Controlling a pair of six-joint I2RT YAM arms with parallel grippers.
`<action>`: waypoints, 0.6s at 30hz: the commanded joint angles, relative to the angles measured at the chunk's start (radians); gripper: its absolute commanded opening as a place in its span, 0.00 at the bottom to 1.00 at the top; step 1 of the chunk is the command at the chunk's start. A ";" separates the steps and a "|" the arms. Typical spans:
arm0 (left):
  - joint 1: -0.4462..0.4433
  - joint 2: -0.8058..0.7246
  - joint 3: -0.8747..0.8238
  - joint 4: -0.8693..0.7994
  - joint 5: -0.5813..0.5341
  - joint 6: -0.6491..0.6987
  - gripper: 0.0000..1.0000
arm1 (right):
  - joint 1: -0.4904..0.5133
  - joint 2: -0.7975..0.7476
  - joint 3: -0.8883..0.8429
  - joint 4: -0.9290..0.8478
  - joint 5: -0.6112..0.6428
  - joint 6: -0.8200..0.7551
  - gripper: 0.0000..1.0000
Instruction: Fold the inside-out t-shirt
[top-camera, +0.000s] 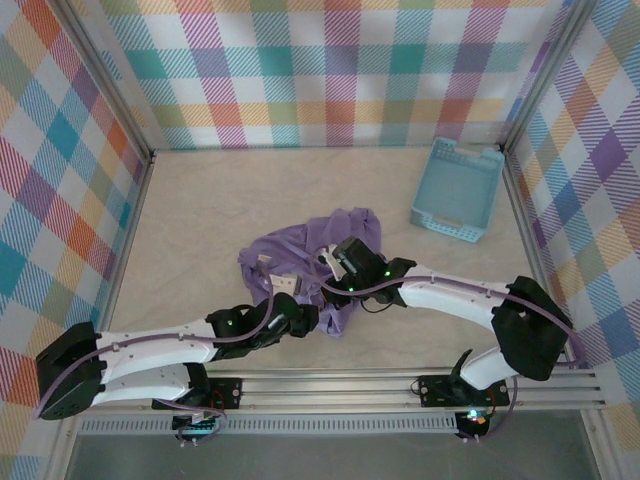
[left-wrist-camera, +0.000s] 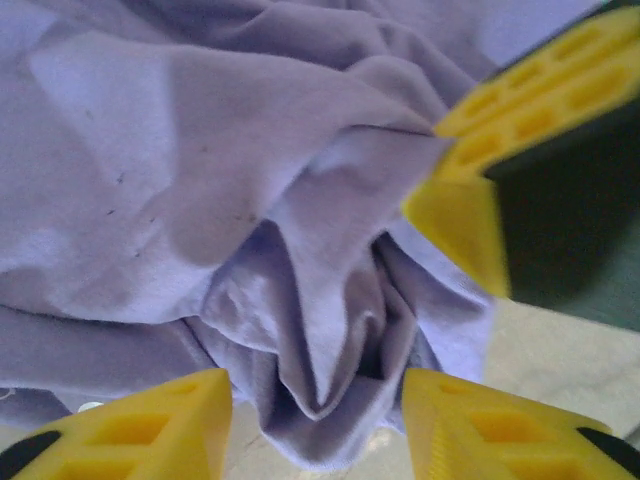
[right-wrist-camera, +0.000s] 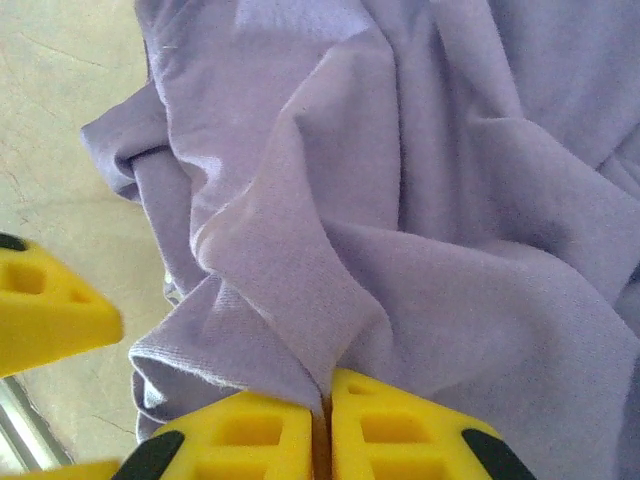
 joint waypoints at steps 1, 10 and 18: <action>0.014 0.030 0.039 0.028 0.005 -0.029 0.39 | 0.013 -0.033 -0.014 0.034 0.016 -0.022 0.13; 0.019 0.070 0.051 0.032 0.027 -0.029 0.19 | 0.019 -0.012 -0.009 0.029 0.045 -0.023 0.12; 0.019 0.032 0.041 -0.016 0.039 -0.018 0.02 | 0.010 0.040 0.039 -0.038 0.175 0.018 0.09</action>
